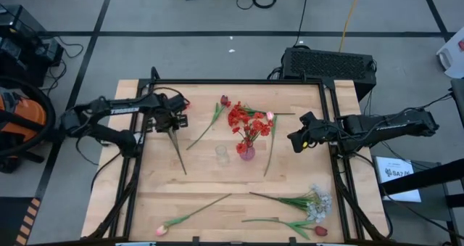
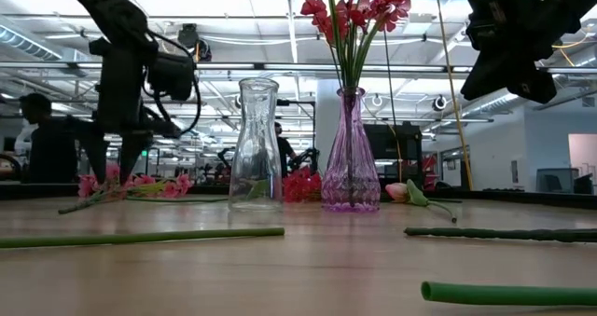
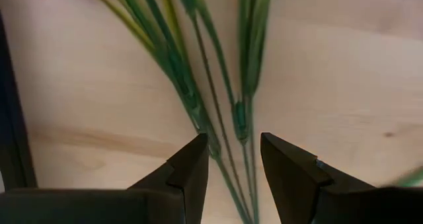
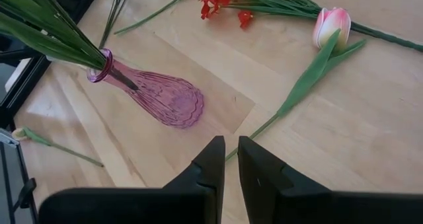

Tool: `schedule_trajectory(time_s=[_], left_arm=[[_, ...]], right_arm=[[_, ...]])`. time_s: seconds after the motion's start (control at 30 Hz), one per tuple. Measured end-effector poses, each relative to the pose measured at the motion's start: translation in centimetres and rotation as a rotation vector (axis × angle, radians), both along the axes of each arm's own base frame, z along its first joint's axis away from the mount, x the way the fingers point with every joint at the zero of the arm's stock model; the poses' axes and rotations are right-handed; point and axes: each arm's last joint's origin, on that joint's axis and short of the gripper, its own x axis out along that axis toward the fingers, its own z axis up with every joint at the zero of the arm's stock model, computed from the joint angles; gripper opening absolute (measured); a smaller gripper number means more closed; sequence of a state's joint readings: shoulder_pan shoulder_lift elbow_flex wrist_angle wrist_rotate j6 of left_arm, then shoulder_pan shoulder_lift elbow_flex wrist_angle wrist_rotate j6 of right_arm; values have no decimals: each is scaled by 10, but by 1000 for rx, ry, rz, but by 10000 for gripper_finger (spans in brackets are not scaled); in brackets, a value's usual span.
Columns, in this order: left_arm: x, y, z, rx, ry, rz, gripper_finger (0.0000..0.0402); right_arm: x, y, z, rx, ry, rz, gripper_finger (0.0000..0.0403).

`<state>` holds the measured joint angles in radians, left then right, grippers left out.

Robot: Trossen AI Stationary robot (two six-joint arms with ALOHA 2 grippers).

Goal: Sort flowers into vase by color
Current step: Put the pink flowers into the transparent vase

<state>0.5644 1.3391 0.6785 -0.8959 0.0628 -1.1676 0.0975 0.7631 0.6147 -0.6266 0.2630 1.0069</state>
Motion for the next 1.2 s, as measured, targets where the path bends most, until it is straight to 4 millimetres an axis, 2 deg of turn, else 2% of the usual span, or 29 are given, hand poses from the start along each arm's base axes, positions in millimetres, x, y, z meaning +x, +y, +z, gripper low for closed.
schedule_trajectory(time_s=[0.2,0.37,0.5,0.6,0.73,0.83,1.03,1.2], left_arm=[[6,3,-18,-53,61,-2,145],[15,9,-32,-35,7,-25,145],[16,12,-36,-60,-8,-17,139],[15,11,-36,-58,-6,-17,108],[14,11,-34,-37,-3,-16,31],[13,11,-33,-30,6,-19,14],[13,5,-20,26,-21,-63,15],[16,-3,16,179,-146,-77,11]], right_arm=[[0,0,0,-4,1,3,36],[0,0,0,-4,1,3,36],[0,0,0,-2,0,1,36],[0,0,0,-2,0,0,36],[0,0,0,-4,0,-1,36],[0,0,0,-9,1,0,36],[-2,-2,-2,-65,33,-9,36],[-6,-2,-5,-116,103,34,36]])
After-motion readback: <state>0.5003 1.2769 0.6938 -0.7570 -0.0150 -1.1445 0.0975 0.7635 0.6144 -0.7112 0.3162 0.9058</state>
